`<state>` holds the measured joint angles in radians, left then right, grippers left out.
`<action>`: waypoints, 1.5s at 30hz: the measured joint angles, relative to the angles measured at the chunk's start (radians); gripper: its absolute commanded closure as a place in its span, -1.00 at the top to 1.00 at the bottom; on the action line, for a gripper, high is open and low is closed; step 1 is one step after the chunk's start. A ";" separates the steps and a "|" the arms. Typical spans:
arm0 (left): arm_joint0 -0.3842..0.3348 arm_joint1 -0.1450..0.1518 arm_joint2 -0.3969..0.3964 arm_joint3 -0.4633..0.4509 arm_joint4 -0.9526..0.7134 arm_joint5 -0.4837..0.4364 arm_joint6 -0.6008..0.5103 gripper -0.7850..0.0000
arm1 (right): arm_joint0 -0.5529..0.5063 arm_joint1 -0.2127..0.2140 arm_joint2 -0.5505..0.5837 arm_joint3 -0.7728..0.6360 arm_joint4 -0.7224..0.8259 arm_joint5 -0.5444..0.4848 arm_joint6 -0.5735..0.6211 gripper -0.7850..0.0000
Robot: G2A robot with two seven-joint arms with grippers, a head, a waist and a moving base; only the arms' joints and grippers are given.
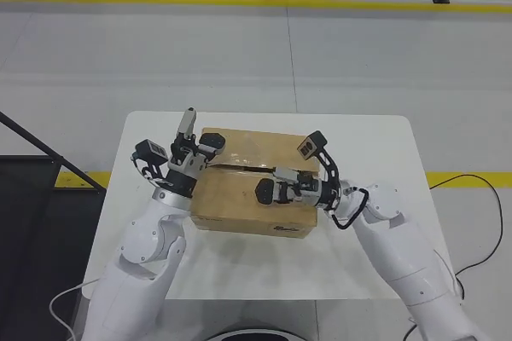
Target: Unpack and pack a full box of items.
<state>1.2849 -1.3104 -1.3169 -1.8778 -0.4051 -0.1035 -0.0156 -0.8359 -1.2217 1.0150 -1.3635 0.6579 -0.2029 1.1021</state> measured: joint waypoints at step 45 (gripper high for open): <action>0.035 -0.016 -0.031 -0.014 0.010 0.009 -0.043 1.00 | -0.202 -0.003 0.005 -0.369 -1.164 -0.069 -0.834 -0.39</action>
<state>1.3199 -1.3261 -1.3482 -1.8917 -0.3952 -0.0949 -0.0584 -1.0384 -1.2245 1.0199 -1.7329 -0.5064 -0.2717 0.2683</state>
